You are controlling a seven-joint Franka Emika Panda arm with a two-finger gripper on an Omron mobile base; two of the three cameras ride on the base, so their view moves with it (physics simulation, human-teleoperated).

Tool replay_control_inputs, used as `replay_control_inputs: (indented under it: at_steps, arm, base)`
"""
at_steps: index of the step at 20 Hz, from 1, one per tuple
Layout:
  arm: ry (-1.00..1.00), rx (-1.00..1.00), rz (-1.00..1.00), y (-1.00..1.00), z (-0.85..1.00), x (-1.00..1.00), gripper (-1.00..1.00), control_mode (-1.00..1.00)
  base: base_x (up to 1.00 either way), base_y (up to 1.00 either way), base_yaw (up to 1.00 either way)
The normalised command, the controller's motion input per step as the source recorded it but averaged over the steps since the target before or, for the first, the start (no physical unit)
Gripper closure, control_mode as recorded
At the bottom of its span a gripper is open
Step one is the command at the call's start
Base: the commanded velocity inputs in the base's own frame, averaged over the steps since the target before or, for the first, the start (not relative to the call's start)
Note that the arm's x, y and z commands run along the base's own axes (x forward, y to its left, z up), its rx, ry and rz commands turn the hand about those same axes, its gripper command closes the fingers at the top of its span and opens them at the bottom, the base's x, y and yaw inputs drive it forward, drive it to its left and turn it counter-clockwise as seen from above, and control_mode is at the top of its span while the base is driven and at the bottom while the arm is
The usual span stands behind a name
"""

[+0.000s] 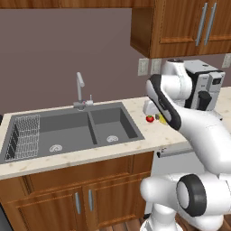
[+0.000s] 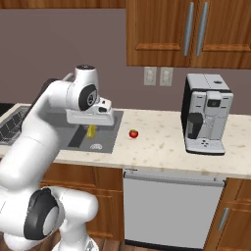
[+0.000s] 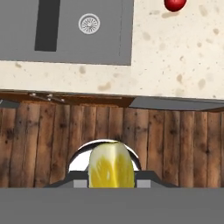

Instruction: Put the tomato and lemon wedge in the pan. Then turn on the rear right burner and set the heat to medium.

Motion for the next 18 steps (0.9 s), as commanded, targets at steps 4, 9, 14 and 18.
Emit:
replay_control_inputs:
  at_steps: [4,9,14,18]
  arm:
    - [-0.01,0.0,0.0,0.03,0.27,-0.6,1.0,-1.0]
    - [0.0,0.0,0.0,0.0,0.0,0.0,1.0,-1.0]
    - [0.0,0.0,0.0,0.0,0.0,0.0,1.0,-1.0]
    - [0.0,0.0,0.0,0.0,0.0,0.0,1.0,-1.0]
  base:
    - [0.0,0.0,0.0]
    - [0.0,0.0,0.0]
    - [0.0,0.0,0.0]
    - [0.0,0.0,0.0]
